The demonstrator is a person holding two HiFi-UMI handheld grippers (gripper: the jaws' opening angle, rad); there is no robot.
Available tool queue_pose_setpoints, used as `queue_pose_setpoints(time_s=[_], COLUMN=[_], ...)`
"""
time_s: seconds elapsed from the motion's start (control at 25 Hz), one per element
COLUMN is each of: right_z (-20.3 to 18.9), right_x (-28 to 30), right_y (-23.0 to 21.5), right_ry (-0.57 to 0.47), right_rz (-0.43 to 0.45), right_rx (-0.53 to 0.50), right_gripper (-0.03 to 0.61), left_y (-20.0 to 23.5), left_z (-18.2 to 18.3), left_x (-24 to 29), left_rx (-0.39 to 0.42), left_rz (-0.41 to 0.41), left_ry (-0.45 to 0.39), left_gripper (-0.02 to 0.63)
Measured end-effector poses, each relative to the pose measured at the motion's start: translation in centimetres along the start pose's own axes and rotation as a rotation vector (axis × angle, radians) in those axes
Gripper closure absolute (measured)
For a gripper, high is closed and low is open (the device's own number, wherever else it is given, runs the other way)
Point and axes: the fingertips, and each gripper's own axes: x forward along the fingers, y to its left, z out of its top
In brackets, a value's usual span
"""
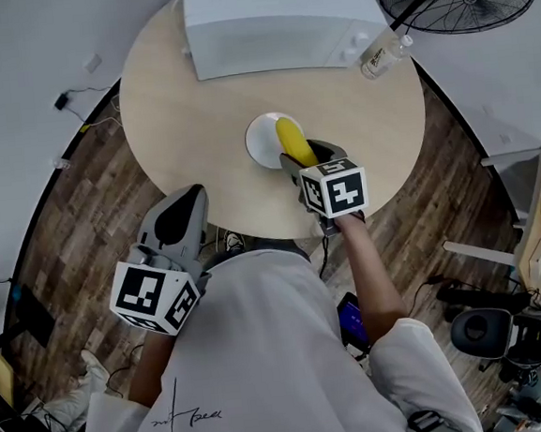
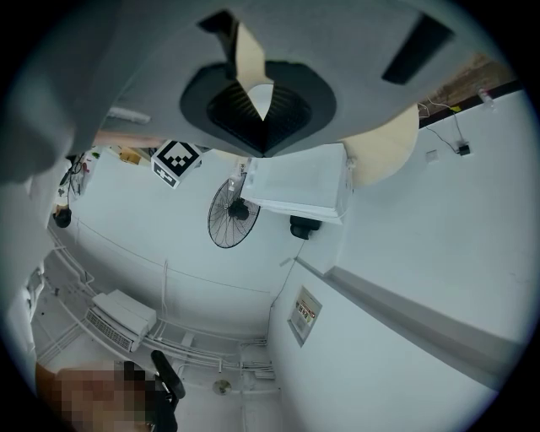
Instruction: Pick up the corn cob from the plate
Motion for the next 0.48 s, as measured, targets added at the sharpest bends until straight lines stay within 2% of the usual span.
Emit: queue_pose_setpoints(time_s=[0.48], right_z=[0.9], right_x=[-3.3], right_y=[0.8], right_ry=[-0.097], right_rz=[-0.006], right_rx=[0.039], right_gripper=[0.316], left_y=[-0.3], left_z=[-0.1], left_x=[-0.9], left_rx=[0.001], left_rz=[-0.001], left_ry=[-0.005], left_gripper=[0.621])
